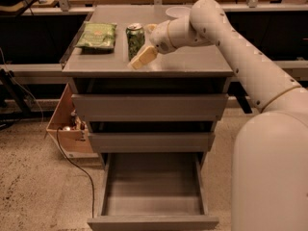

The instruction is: Place green can into bottom drawer

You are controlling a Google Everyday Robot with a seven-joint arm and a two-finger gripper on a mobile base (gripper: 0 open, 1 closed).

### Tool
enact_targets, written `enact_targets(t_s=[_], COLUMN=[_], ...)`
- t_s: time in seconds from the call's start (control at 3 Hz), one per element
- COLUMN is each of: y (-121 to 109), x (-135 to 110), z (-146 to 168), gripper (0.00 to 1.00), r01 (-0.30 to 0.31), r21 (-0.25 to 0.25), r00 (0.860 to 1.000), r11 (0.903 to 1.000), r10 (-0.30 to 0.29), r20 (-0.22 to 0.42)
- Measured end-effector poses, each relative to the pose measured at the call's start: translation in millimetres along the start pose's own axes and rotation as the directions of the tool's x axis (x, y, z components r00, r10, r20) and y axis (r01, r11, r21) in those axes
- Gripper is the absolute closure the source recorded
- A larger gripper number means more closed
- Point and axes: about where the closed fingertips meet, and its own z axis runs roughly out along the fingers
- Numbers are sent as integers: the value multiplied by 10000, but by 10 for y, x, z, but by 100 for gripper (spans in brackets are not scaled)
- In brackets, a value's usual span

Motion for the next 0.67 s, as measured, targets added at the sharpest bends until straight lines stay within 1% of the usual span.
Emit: enact_targets(t_s=[0.33, 0.67], y=[-68, -143], x=[-63, -103], z=[216, 299], gripper=[0, 18], r01=[-562, -965], r21=[-144, -105], r00=[9959, 9873], r11=[9983, 9953], r10=[571, 971], r20=[704, 1258])
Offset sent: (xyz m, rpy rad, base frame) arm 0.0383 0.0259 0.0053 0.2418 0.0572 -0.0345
